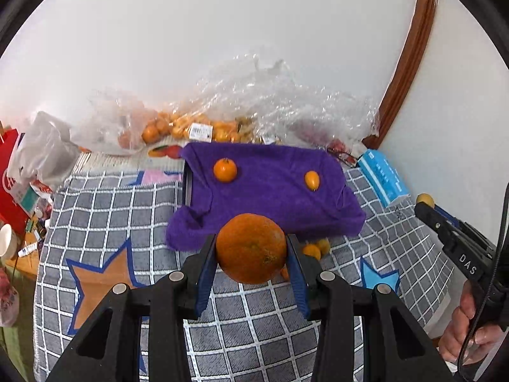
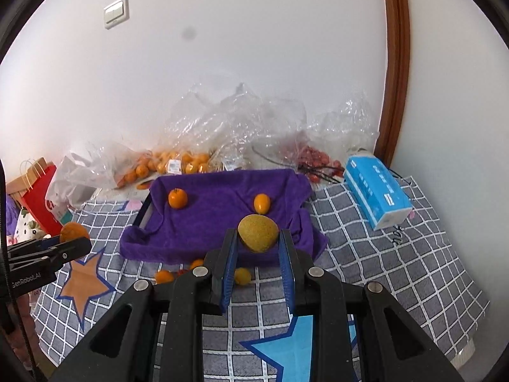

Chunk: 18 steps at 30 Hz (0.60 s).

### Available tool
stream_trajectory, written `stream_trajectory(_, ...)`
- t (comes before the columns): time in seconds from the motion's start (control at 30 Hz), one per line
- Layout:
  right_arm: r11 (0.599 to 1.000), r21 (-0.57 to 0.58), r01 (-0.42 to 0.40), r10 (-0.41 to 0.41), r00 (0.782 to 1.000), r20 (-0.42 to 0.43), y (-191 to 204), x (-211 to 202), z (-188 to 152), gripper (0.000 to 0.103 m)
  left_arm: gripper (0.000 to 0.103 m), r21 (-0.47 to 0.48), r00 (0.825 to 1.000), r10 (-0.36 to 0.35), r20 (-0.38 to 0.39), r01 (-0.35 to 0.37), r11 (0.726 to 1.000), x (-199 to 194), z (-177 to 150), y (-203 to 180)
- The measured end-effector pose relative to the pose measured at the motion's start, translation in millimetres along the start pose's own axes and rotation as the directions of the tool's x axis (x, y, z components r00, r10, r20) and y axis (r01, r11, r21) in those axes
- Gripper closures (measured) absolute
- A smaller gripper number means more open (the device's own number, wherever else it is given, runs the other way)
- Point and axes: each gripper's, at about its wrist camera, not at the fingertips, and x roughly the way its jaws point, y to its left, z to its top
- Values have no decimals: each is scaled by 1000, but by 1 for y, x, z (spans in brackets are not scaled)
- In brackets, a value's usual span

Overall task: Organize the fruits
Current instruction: 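Lift the large orange and yellow fruit and carry them over the towel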

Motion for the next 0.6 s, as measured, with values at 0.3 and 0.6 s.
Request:
stream_trajectory(0.3,1000,-8,-3,4,1000,21,9,2,18,77,63,-14,1000,-9,29,9,1000,-5,17,4)
stream_trajectory(0.6,1000,-13,-7,7,1000,31,13,5,28,77,63,-24,999,-13,47,14,1000,-6,26,8)
